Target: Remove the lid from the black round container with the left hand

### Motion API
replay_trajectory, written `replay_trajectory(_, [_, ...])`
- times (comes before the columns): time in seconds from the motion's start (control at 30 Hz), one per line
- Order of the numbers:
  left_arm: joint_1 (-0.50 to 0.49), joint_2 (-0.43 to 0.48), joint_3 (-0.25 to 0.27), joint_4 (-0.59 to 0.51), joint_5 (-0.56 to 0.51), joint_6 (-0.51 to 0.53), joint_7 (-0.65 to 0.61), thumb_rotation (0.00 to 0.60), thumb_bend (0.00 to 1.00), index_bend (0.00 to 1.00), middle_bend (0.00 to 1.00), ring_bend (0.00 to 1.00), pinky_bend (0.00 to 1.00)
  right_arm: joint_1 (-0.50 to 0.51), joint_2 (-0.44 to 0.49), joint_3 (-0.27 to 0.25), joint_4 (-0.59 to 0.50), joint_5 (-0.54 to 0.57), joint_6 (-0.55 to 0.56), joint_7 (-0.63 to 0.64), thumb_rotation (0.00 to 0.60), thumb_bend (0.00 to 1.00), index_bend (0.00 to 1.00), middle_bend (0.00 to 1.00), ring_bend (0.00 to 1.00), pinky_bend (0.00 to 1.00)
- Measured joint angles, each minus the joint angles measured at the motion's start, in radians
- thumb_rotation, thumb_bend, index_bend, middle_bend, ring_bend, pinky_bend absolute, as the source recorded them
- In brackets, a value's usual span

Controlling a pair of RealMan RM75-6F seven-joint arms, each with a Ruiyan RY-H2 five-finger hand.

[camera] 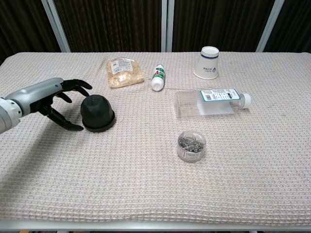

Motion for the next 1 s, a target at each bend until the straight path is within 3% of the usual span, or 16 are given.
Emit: replay_trajectory(1.0, [-0.069,-0.064,0.009,0.107,0.002,-0.046,-0.006,0.6,0.0,0.14,0.21,0.08,0.21,0.001,-0.01,0.0,0.046,0.028,-0.029,0.042,0.6,0.21,0.04,0.06,0.0,0.01])
